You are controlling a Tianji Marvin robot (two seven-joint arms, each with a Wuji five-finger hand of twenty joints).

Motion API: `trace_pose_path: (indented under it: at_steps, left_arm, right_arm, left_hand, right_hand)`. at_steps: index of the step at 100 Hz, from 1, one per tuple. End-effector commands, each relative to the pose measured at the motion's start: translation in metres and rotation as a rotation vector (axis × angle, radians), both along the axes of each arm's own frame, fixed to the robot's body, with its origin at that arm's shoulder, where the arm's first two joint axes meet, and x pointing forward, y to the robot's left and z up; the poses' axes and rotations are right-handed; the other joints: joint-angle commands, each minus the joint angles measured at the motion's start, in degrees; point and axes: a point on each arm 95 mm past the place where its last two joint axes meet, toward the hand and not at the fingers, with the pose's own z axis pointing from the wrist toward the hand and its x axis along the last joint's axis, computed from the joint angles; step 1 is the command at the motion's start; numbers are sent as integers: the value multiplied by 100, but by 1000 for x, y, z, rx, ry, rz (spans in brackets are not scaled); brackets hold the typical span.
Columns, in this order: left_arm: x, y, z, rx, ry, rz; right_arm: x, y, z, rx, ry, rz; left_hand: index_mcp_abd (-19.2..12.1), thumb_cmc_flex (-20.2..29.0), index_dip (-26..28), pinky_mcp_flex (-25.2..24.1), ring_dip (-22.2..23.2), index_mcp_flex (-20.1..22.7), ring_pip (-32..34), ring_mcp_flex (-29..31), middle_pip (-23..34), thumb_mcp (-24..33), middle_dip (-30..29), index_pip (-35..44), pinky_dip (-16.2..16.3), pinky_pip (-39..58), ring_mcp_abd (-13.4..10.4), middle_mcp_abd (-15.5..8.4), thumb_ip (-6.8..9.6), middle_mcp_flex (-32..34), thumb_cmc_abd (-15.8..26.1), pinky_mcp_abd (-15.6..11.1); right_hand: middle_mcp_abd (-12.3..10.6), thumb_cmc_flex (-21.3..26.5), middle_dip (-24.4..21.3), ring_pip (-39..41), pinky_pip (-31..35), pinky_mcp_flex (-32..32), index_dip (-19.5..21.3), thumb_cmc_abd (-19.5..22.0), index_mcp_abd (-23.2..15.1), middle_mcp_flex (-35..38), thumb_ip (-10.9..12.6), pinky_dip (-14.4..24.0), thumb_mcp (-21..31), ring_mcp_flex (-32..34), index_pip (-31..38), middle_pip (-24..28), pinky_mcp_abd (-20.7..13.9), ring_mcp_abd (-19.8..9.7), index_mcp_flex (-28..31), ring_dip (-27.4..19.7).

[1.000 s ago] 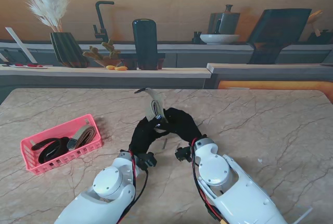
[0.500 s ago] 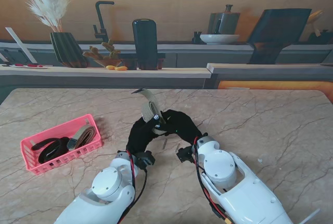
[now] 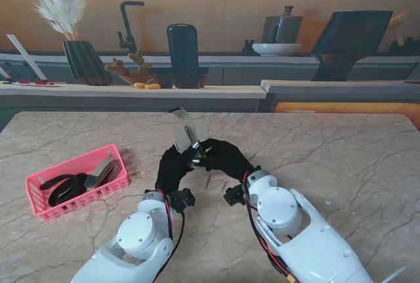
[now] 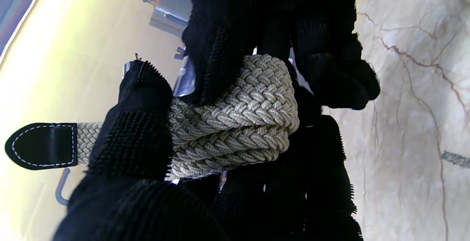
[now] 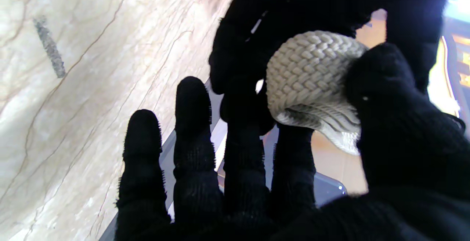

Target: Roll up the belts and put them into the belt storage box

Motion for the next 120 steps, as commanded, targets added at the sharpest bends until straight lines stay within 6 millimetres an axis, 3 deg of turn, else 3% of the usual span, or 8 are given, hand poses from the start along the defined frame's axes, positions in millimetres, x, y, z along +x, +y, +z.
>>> trace_pose_path:
  at_steps: [1, 21, 35, 50, 81, 99, 120]
  left_arm:
    - [3, 8, 24, -20, -65, 14]
    - [1, 25, 37, 61, -113, 28]
    - [-2, 42, 47, 166, -154, 35]
    - [-8, 70, 60, 382, -220, 35]
    - [-22, 144, 89, 956, -366, 115]
    - [-28, 182, 87, 1228, -331, 181]
    - [-22, 216, 63, 1473, -214, 234]
  right_arm:
    - [-1, -19, -17, -55, 36, -34]
    - [-2, -25, -13, -86, 1, -23]
    - [-4, -32, -9, -112, -35, -25]
    - [-7, -44, -6, -154, -88, -32]
    - [-12, -59, -10, -205, -129, -67]
    - [-11, -63, -13, -212, -128, -81]
    - [-10, -65, -15, -223, -123, -90]
  left_hand:
    - [-998, 953, 140, 120, 327, 499, 1390, 773, 1587, 1170, 186, 1198, 84, 215, -482, -875, 88, 945, 886, -192]
    - [-996, 954, 160, 89, 348, 479, 1433, 754, 1621, 1174, 218, 1204, 98, 243, -475, -880, 101, 930, 882, -164]
    - [-952, 976, 138, -8, 373, 480, 1467, 676, 1639, 1177, 261, 1183, 105, 235, -386, -821, 129, 857, 875, -75]
    - [-936, 991, 128, -27, 444, 459, 1556, 599, 1672, 1159, 313, 1175, 205, 400, -349, -791, 146, 796, 895, 264]
    - [-849, 1040, 180, -82, 833, 442, 1801, 594, 1833, 1093, 377, 1171, 631, 1165, -279, -760, 171, 806, 906, 311]
    - [-808, 1007, 221, -267, 1171, 519, 1888, 538, 1888, 1207, 435, 1116, 813, 1429, -207, -688, 174, 849, 845, 248]
    - [-720, 927, 240, -648, 1781, 618, 2078, 269, 1964, 1418, 459, 1042, 1014, 1582, -56, -602, 161, 889, 763, 283]
  right_hand:
    - [914, 100, -153, -117, -99, -42, 648, 316, 594, -655, 873, 147, 925, -150, 89, -800, -20, -1, -3, -77]
    - [949, 51, -249, -375, -150, -70, 682, 250, 658, -1263, 905, 149, 925, -346, -293, -1085, -81, 13, -639, -197]
    - [972, 14, -313, -459, -176, -77, 702, 286, 653, -1410, 907, 154, 892, -371, -349, -1207, -110, 6, -700, -247]
    - [972, -36, -345, -466, -187, -53, 736, 329, 612, -1381, 910, 164, 858, -328, -328, -1236, -122, -10, -626, -263]
    - [969, -51, -362, -445, -202, -43, 786, 379, 553, -1253, 919, 181, 811, -249, -273, -1229, -132, -3, -453, -264]
    - [971, -59, -363, -443, -213, -55, 809, 434, 542, -1215, 922, 190, 770, -235, -247, -1229, -127, 16, -374, -261]
    - [972, -55, -361, -436, -219, -60, 825, 496, 533, -1194, 931, 201, 721, -220, -248, -1229, -121, 14, -348, -256]
